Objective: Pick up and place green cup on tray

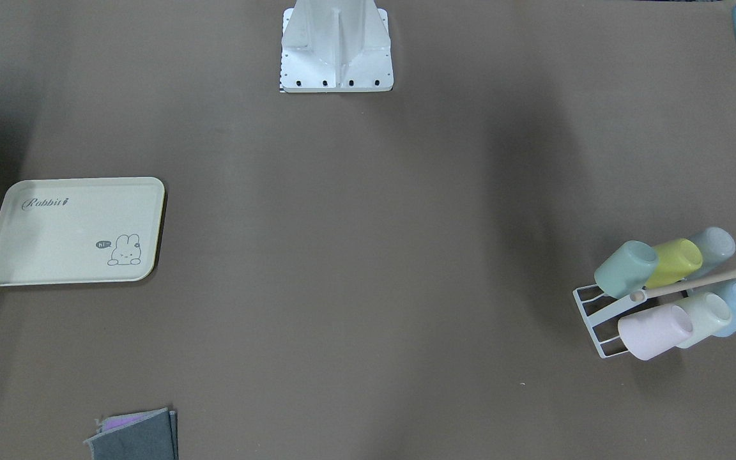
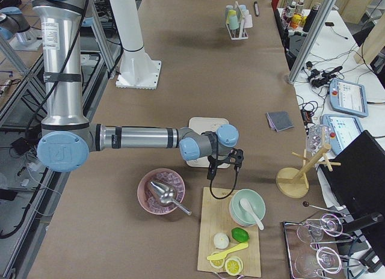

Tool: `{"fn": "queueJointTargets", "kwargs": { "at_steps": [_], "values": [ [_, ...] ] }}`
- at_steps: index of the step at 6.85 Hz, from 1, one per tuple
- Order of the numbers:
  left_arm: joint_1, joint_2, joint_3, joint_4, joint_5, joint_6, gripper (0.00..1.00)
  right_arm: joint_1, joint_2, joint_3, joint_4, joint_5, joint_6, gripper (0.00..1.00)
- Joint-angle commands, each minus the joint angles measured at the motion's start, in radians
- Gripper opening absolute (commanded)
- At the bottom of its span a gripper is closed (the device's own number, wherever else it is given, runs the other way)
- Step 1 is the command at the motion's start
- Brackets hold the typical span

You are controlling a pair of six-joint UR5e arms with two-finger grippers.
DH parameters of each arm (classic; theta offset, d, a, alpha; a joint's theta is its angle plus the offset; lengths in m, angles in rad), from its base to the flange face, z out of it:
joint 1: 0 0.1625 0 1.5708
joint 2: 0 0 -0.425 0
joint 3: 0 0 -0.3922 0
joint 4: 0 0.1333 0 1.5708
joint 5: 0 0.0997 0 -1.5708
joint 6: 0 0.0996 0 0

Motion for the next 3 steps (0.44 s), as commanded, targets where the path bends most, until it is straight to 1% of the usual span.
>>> {"fn": "queueJointTargets", "kwargs": {
  "at_steps": [1, 2, 3],
  "values": [
    [0.083, -0.022, -0.019, 0.005, 0.098, 0.010, 0.99, -0.045, 0.021, -0.026, 0.021, -0.020, 0.026, 0.99],
    [0.101, -0.022, -0.042, 0.006, 0.166, 0.077, 0.99, -0.066, 0.030, -0.049, 0.033, -0.023, 0.026, 0.99],
    [0.110, -0.025, -0.068, 0.006, 0.259, 0.172, 0.99, -0.071, 0.037, -0.068, 0.050, -0.026, 0.026, 0.99]
  ]
}}
